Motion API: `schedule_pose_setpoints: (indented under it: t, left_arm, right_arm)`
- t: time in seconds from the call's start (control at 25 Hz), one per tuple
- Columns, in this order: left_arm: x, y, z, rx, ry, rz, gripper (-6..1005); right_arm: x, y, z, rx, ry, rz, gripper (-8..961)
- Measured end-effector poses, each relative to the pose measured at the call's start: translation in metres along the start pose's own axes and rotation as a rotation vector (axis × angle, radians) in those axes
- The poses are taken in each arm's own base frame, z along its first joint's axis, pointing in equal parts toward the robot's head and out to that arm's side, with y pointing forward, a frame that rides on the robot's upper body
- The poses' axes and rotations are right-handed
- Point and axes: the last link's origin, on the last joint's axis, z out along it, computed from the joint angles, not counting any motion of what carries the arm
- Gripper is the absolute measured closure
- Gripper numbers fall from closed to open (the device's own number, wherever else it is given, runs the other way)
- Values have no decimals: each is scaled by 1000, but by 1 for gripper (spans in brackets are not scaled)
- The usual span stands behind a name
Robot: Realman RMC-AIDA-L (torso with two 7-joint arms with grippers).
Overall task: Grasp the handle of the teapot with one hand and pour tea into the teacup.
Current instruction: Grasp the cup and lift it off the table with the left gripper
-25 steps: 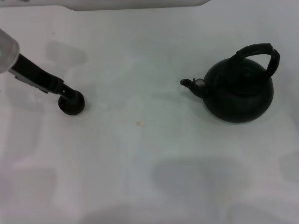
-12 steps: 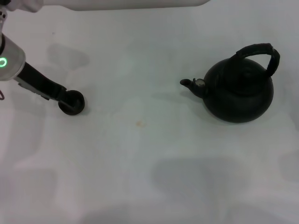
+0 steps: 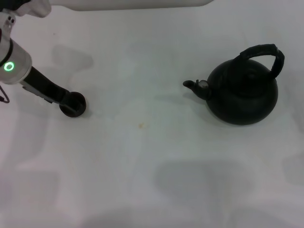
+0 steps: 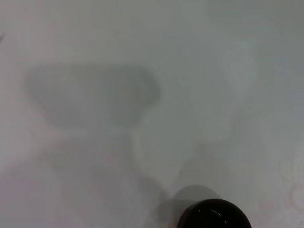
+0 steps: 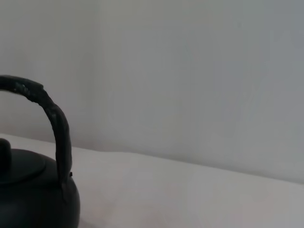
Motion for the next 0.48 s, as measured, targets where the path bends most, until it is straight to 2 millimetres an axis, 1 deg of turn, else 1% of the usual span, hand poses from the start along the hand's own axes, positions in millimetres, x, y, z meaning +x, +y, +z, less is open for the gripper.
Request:
schedule_pose_setpoints:
  t: [0.24,0.48]
  left_arm:
    - [2,0,7,1,-5,2,122]
    - [4,-1,9,12,6,8,121]
  right_arm:
    - [-1,0,0,-2,-5,1,113]
    - [-1,1,0,-5,-11,6,113]
